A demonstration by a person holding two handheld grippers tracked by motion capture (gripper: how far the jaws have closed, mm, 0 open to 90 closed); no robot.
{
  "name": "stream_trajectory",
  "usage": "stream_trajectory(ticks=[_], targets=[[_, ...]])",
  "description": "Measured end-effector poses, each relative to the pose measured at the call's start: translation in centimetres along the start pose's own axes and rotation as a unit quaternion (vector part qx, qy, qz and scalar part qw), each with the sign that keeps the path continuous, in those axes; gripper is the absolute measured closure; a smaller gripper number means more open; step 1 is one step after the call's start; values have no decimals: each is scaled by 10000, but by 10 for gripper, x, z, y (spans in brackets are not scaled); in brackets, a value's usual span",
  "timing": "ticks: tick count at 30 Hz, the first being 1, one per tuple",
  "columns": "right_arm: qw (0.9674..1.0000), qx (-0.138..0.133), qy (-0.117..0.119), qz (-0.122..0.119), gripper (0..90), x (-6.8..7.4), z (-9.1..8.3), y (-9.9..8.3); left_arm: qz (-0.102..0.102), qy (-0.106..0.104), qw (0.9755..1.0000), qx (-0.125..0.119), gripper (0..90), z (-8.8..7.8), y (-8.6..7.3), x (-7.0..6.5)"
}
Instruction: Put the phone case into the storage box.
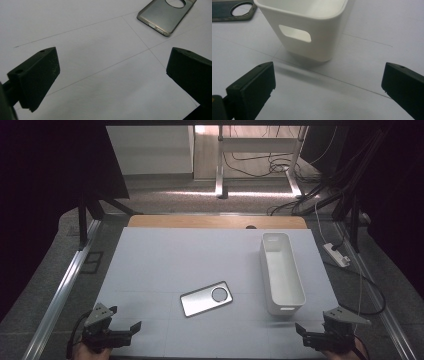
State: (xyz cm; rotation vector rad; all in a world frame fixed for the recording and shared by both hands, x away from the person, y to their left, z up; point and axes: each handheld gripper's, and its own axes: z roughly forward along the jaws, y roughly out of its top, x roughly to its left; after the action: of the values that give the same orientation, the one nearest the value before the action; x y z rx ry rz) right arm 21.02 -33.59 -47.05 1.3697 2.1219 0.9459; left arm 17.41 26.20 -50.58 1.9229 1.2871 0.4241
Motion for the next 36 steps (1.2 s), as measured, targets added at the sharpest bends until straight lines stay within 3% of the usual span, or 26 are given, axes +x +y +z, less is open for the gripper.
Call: stream_trajectory(ticks=[24,36], targets=[[9998,-15,-23,-207,0,4,0,0,109,-150,9997,144,0,3,2,-1],[9997,3,-51,-239,0,5,0,0,261,-401,9987,152,4,10,8,-6]])
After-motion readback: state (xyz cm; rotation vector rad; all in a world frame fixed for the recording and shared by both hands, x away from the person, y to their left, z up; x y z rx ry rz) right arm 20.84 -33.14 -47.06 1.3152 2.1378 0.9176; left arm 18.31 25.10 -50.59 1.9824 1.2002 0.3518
